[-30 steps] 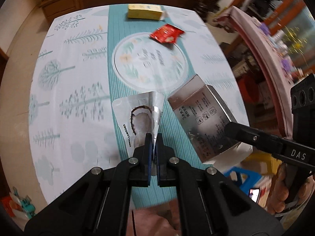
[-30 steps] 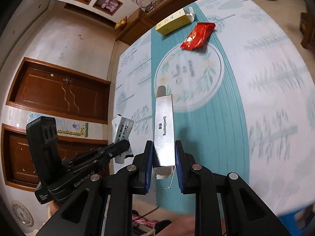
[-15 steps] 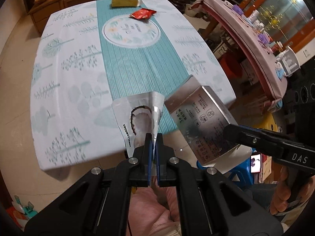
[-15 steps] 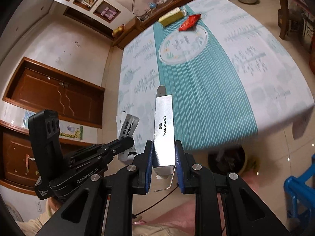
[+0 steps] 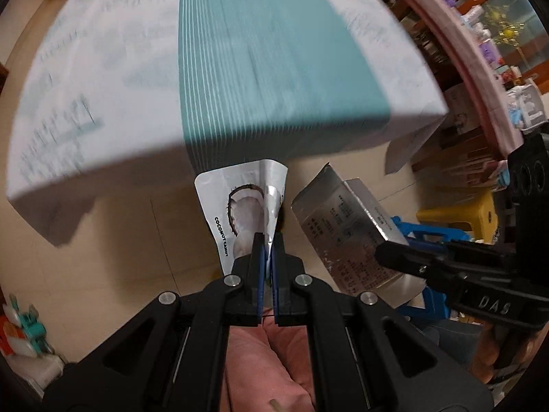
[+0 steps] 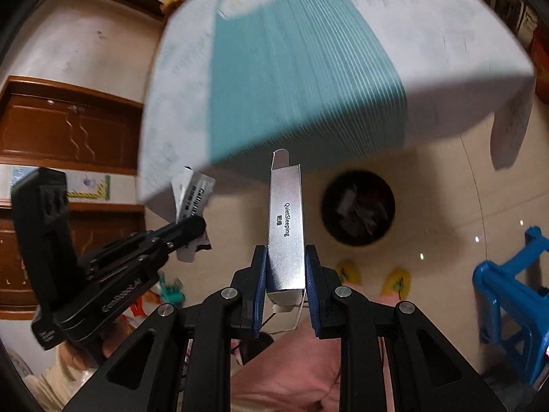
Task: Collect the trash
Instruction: 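Carry the sachet and silver packet down over the black bin, then open both tools to drop the sachet and packet into the bin, then raise both open tools back over the table toward the red wrapper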
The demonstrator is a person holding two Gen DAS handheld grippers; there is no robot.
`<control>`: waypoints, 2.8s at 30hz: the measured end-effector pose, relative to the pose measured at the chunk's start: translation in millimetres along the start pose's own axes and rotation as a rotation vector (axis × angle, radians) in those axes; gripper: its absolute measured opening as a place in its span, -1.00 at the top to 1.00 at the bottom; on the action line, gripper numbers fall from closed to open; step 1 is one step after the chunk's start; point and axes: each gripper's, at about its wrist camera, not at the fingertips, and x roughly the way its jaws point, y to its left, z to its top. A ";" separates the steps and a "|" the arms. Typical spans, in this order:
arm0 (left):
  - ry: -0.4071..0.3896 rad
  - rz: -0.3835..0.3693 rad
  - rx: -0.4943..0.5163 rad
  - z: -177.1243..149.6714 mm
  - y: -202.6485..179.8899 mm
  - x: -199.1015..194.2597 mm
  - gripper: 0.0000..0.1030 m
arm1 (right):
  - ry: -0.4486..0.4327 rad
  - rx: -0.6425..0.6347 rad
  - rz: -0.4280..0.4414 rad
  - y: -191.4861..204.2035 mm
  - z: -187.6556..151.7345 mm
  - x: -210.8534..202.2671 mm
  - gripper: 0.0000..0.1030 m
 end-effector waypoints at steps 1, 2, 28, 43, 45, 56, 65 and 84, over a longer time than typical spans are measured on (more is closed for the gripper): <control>0.008 0.004 -0.007 -3.5 0.0 10.7 0.98 | 0.012 0.002 -0.006 -7.5 -3.2 11.8 0.61; 0.016 0.010 -0.015 -7.7 0.7 24.0 0.98 | 0.026 0.004 -0.021 -17.7 -7.0 27.8 0.61; 0.069 0.110 -0.073 -25.0 52.3 261.6 -0.19 | 0.057 0.078 -0.141 -125.4 31.0 275.2 0.12; 0.057 0.126 -0.111 -31.0 65.4 228.7 -0.19 | 0.003 0.024 -0.175 -110.5 15.6 245.8 0.08; 0.052 0.135 -0.111 -32.6 64.3 215.5 -0.20 | -0.002 0.022 -0.180 -105.7 12.7 236.4 0.08; -0.016 0.146 -0.082 -30.7 40.8 86.4 -0.19 | -0.047 0.000 -0.163 -49.3 -11.3 125.2 0.08; -0.185 0.115 -0.016 -11.0 12.0 -61.5 -0.19 | -0.170 -0.056 -0.138 26.9 -24.7 -13.4 0.08; -0.456 0.110 0.062 49.6 -12.9 -277.2 -0.19 | -0.542 -0.168 -0.167 144.6 -2.3 -235.1 0.08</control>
